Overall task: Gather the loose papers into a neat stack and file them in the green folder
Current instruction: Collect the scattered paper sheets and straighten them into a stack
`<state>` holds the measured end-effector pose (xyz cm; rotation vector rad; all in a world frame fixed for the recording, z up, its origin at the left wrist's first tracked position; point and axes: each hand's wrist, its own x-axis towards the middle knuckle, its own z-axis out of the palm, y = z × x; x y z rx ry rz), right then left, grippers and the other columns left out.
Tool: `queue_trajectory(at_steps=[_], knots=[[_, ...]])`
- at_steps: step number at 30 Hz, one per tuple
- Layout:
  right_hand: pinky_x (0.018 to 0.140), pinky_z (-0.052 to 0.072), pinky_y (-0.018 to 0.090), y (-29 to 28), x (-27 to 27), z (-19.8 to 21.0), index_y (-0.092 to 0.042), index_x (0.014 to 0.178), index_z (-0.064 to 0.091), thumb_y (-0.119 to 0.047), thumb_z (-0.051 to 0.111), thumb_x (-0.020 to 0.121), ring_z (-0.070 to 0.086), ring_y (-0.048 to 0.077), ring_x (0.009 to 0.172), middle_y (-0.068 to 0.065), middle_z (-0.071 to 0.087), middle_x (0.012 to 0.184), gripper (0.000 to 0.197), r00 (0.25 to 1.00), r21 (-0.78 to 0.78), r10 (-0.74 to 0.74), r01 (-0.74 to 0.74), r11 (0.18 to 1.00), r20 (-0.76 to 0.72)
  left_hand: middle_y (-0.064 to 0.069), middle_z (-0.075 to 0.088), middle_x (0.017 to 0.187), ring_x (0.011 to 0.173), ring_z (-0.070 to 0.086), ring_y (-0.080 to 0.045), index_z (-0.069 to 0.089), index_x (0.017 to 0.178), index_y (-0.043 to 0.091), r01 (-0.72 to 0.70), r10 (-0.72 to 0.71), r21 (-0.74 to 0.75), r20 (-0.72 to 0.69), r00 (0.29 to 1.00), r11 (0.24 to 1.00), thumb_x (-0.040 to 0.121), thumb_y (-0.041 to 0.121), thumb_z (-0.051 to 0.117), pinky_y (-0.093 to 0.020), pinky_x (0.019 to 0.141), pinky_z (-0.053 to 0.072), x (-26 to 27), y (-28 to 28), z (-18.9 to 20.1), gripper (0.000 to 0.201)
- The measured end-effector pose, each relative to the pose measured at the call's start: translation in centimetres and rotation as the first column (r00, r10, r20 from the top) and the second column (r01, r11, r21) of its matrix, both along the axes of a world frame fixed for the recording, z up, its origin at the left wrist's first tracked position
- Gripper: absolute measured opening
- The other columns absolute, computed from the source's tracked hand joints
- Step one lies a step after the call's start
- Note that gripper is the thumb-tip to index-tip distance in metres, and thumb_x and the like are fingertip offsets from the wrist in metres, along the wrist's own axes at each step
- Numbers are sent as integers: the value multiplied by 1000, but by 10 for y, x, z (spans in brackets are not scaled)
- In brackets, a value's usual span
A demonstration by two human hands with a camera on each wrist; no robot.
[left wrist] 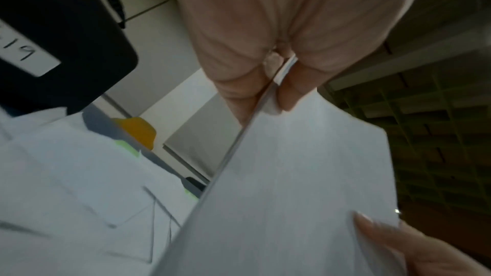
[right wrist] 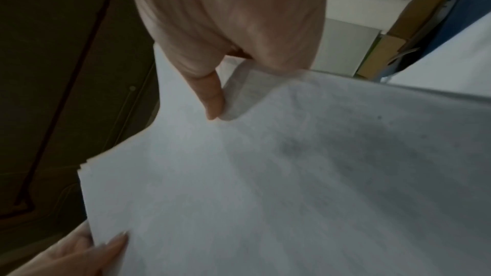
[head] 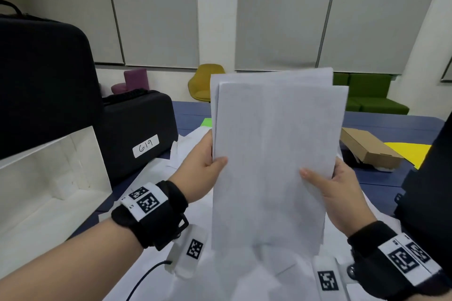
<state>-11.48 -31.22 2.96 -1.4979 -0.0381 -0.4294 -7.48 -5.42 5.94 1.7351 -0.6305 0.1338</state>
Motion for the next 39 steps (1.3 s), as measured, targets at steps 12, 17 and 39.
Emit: queue_trajectory(at_steps=[12,17,39], knots=[[88,54,40,9,1,31,-10,114,65,0,69,80,70,24,102,5,74,108,36,991,-47,119,-116,992,66,-4,73,111,105,69,-24,68,111,15,-42,23,-193,-100,995,980,72,21,75,-51,99,50,0,-5,19,41],[92,53,46,12,-1,39,-11,109,68,-13,73,73,71,23,99,4,75,106,37,988,-74,134,-128,989,77,-5,73,113,107,68,-26,70,111,15,-26,-3,-252,-114,993,967,73,30,75,-52,100,49,0,-11,24,41],[78,57,35,10,-2,91,-33,107,53,-4,60,92,61,11,89,-5,61,102,34,872,-291,-20,184,939,489,9,65,95,94,64,-8,57,108,22,-268,373,-299,385,844,916,86,10,66,-31,90,53,3,-15,67,26]])
